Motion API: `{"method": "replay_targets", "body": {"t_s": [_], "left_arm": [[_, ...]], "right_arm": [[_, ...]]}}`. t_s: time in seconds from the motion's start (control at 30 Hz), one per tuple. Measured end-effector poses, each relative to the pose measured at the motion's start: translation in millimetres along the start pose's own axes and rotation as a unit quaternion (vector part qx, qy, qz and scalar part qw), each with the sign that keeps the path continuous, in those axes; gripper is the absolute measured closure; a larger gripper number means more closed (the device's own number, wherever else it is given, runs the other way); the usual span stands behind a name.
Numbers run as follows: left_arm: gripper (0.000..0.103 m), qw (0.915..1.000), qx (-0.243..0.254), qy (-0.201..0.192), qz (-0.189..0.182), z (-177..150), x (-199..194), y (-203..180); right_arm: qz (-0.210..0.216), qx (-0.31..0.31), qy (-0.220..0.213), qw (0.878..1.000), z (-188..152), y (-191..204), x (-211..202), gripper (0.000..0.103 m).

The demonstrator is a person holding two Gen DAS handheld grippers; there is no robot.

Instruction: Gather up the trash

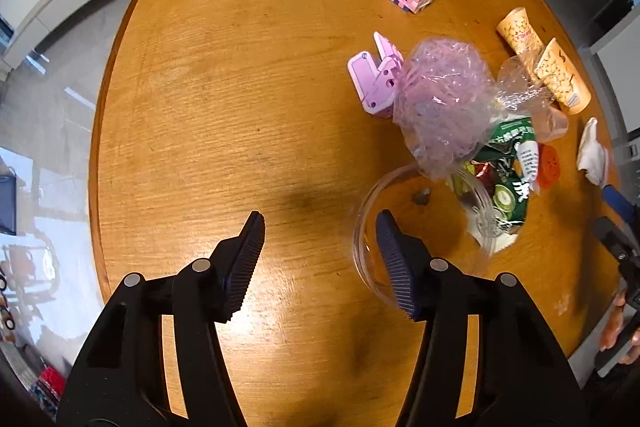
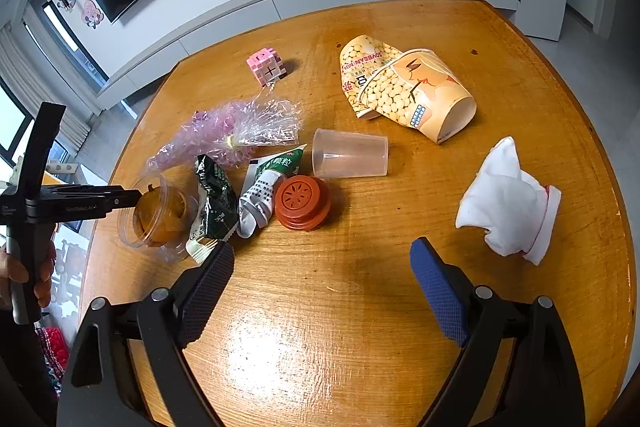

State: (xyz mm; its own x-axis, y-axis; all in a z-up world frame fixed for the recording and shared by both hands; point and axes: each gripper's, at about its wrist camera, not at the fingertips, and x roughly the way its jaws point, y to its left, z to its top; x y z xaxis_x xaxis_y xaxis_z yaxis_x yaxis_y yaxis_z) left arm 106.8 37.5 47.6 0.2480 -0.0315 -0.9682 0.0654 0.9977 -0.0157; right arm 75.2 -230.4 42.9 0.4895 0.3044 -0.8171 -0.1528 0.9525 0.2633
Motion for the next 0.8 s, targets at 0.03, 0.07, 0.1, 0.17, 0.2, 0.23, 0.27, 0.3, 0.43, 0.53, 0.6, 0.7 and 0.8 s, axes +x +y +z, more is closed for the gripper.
{"method": "replay_targets", "body": {"t_s": [0.03,0.07,0.1,0.17,0.2,0.23,0.27,0.3,0.43,0.53,0.6,0.7,0.8], "left_arm": [[0.059,1.0000,0.001,0.000,0.003,0,1,-1],[0.066,1.0000,0.002,0.004,-0.005,1,4,-1],[0.078,1.0000,0.006,0.006,-0.003,0,6,-3],[0.085,0.9996,0.022,0.009,0.013,-1,13,-9],[0.087,0.9996,0.023,0.006,0.015,-1,15,-11],[0.089,0.9997,0.021,0.002,0.013,0,15,-11],[0.092,0.9999,0.015,-0.001,0.002,1,15,-9],[0.097,0.9999,0.012,-0.003,-0.006,1,15,-6],[0.098,0.9996,0.017,-0.009,-0.021,-1,15,-7],[0.098,0.9995,0.017,-0.009,-0.025,-2,14,-4],[0.098,0.9995,0.017,-0.012,-0.025,-2,12,-2],[0.098,0.9992,0.014,-0.020,-0.032,-4,4,2],[0.098,0.9991,0.015,-0.028,-0.029,-6,-5,3]], "right_arm": [[0.000,0.000,0.000,1.000,0,0,1,0.012],[-0.001,-0.001,0.000,1.000,0,0,1,0.012],[-0.001,-0.001,0.001,1.000,1,0,2,0.012],[-0.001,-0.002,0.002,1.000,2,1,5,0.012],[-0.003,-0.003,0.003,1.000,3,2,6,0.012],[-0.003,-0.003,0.004,1.000,3,3,7,0.012],[-0.003,-0.004,0.004,1.000,5,3,8,0.012],[-0.003,-0.005,0.005,1.000,7,4,10,0.012],[-0.002,0.003,0.007,1.000,17,5,16,0.012],[-0.011,0.007,0.010,1.000,27,6,22,0.012],[-0.022,0.004,0.014,1.000,33,8,29,0.012],[-0.030,0.002,0.031,0.999,37,12,44,0.012],[-0.053,-0.002,0.064,0.997,34,16,66,0.026]]}}
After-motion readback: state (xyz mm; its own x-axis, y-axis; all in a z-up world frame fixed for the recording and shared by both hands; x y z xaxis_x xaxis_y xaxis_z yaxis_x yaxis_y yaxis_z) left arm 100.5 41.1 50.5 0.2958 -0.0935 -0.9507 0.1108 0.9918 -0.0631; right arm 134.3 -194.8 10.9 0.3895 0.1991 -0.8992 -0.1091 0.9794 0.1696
